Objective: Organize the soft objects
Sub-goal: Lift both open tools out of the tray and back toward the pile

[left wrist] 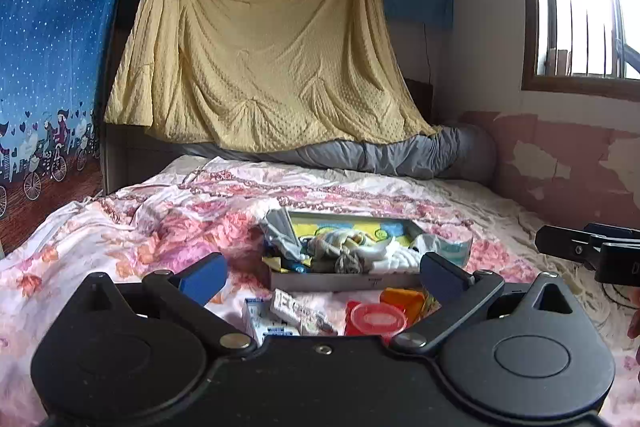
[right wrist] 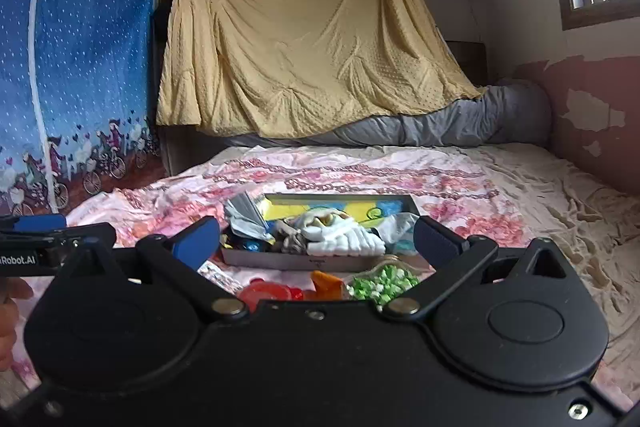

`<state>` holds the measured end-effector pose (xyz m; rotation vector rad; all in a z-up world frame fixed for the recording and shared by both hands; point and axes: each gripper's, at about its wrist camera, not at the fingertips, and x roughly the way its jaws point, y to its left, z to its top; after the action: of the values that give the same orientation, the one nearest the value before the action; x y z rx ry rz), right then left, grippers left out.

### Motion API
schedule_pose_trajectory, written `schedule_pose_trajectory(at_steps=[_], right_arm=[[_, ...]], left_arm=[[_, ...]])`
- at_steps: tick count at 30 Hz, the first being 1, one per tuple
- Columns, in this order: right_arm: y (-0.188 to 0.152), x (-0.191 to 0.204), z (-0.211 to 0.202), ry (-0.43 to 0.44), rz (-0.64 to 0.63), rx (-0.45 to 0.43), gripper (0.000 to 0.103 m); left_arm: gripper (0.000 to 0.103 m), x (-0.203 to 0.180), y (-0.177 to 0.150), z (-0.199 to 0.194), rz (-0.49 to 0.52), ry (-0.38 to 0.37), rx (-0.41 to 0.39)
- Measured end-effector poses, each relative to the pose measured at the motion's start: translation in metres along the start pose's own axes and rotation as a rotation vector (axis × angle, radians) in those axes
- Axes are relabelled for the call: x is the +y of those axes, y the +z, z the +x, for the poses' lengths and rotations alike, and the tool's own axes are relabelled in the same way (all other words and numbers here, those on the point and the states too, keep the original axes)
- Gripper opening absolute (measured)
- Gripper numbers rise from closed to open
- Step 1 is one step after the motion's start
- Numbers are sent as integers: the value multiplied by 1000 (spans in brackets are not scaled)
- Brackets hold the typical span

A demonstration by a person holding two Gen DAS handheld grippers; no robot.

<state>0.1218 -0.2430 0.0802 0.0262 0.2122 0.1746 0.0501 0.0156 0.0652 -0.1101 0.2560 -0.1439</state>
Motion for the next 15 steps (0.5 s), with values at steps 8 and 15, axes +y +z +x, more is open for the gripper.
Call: schedule_pose_trajectory(at_steps=[8,15], right_arm=[[-19,-2,9,-3,1,61,103],[-35,-6,20,-24,27,113,103]], left_arm=[[102,3,-17,6,26,22,15],[102,10,-33,23,11,31,98]])
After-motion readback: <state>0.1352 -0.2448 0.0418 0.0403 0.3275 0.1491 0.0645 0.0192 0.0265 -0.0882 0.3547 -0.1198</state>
